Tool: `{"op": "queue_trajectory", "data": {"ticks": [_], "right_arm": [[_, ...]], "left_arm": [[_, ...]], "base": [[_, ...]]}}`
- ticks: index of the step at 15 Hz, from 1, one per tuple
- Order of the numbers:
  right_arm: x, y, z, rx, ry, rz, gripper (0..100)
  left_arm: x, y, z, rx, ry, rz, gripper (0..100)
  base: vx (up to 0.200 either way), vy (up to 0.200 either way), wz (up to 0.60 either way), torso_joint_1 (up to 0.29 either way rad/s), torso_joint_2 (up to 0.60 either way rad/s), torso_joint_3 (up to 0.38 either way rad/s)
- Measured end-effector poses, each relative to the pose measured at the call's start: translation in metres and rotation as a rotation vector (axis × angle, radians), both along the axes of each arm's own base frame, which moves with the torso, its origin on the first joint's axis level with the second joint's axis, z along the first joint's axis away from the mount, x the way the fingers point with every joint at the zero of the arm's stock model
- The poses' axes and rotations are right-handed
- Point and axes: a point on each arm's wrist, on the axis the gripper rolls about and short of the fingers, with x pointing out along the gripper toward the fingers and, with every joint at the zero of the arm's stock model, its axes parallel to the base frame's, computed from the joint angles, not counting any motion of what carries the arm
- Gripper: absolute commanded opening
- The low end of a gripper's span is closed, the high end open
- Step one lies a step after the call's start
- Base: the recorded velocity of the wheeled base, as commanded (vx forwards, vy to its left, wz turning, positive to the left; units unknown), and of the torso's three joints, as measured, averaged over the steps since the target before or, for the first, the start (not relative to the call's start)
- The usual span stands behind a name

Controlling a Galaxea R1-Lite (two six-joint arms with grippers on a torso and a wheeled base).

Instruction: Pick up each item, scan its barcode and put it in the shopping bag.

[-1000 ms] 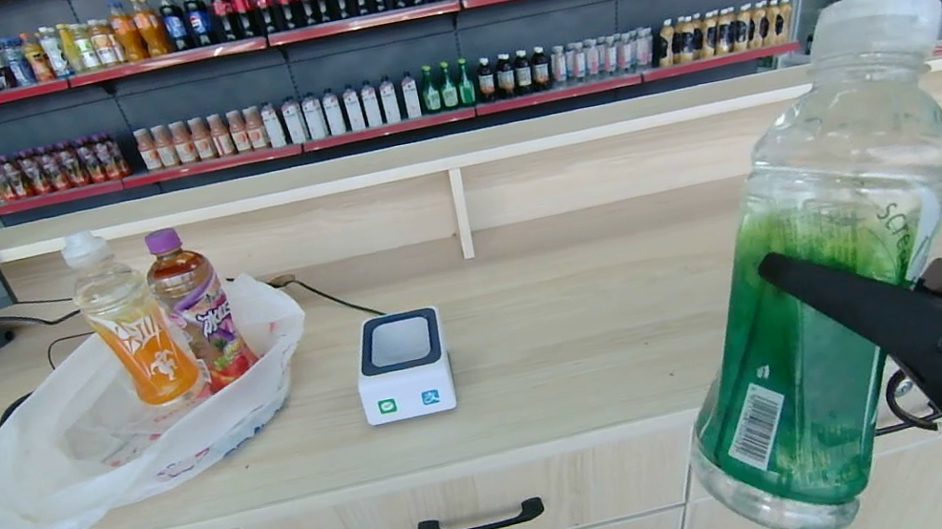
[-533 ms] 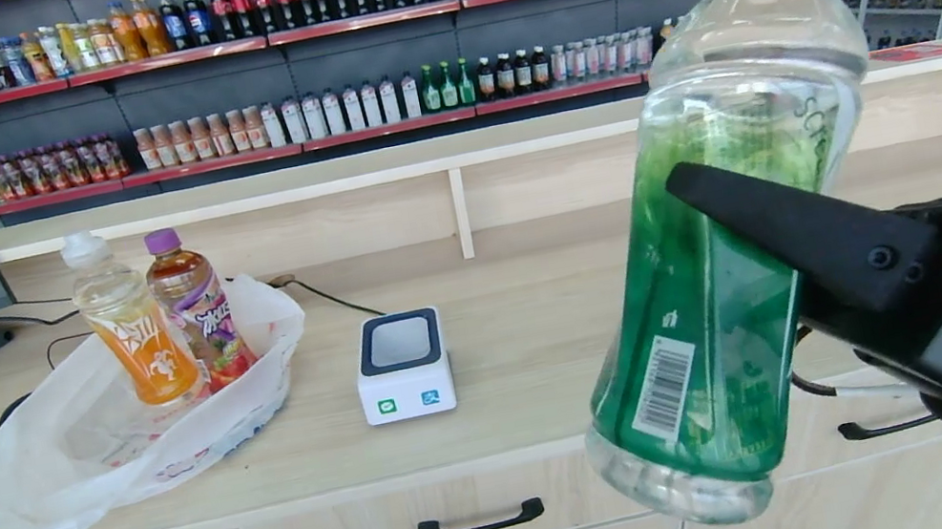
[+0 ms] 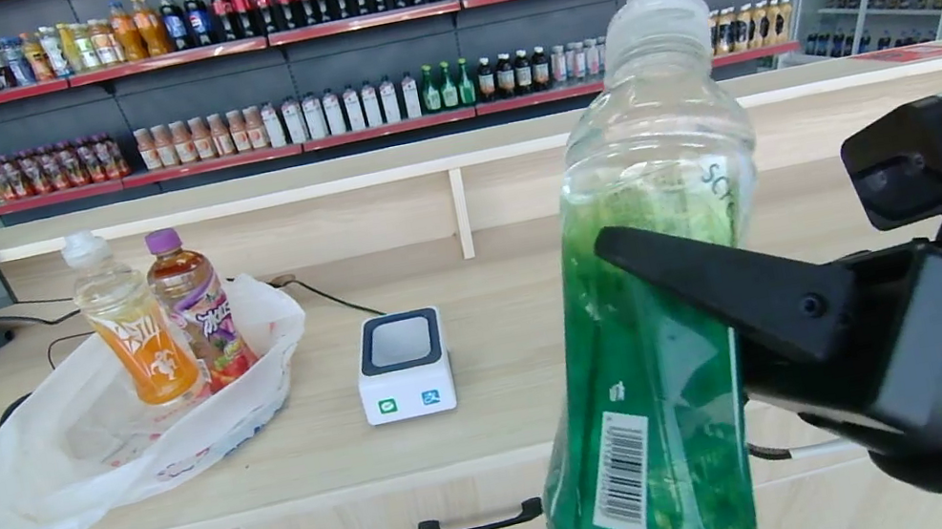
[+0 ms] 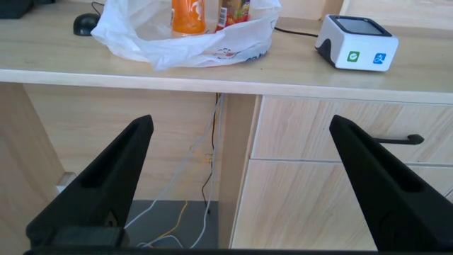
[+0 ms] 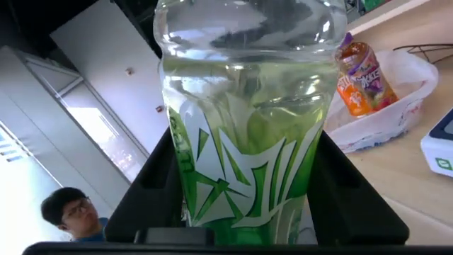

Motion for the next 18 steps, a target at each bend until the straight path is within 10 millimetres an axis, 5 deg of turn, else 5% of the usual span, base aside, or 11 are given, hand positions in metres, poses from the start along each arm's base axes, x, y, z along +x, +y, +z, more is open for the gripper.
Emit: {"op": "queue_trajectory", "data": {"ticks": [7, 18], "right_arm": [[-0.02, -0.019, 0.012, 0.121, 0.136, 0.137, 0], [-0.017, -0.015, 0.012, 0.134, 0.177, 0.155, 0]], "left_arm": [[0.0, 0.0, 0.0, 0.0, 0.0, 0.0, 100], [0.0, 0.0, 0.0, 0.0, 0.0, 0.0, 100]], "base": [[0.0, 0.0, 0.0, 0.0, 0.0, 0.0], [0.0, 0.0, 0.0, 0.0, 0.0, 0.0]]}}
